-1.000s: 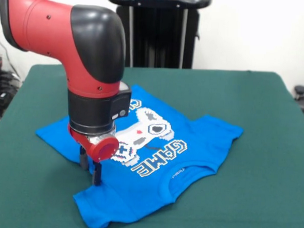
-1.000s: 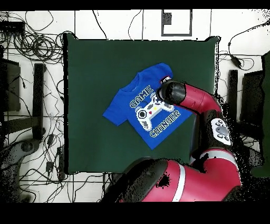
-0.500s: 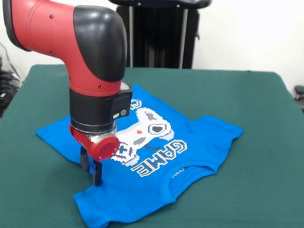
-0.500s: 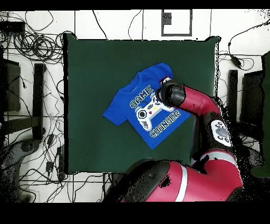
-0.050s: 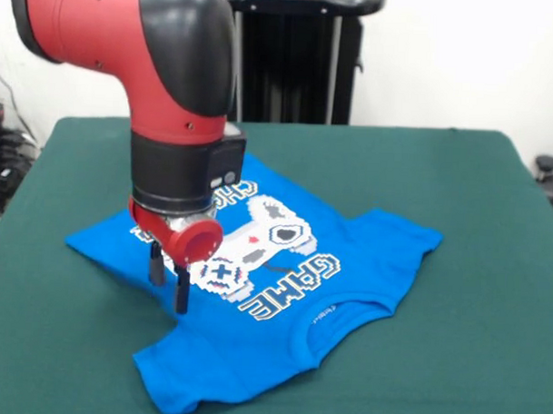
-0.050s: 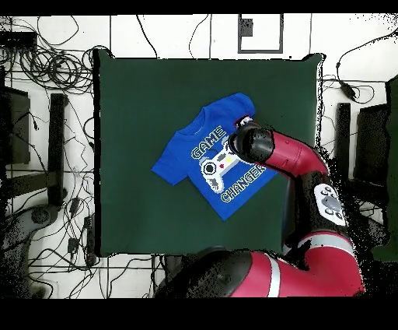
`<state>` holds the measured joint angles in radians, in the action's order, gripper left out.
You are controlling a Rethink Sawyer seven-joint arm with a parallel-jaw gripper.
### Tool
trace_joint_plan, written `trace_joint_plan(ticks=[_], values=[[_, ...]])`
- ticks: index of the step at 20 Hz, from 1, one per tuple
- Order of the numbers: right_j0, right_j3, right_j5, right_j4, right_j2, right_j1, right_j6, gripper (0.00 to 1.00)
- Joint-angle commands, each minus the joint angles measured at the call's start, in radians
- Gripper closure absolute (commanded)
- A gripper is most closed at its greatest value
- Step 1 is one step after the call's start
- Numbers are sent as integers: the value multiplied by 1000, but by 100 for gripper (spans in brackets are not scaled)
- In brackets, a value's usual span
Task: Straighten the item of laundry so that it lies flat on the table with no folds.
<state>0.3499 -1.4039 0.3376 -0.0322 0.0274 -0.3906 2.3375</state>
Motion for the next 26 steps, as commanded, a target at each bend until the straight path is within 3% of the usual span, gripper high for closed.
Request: trace_joint_plan(ticks=[1, 11, 20, 26], values=[[-30, -153, 11, -3, -113, -59, 51, 0], [-14, -164, 54, 17, -125, -98, 43, 0], [16, -161, -96, -24, -145, 1, 51, 0], [50, -169, -126, -64, -156, 28, 12, 0]])
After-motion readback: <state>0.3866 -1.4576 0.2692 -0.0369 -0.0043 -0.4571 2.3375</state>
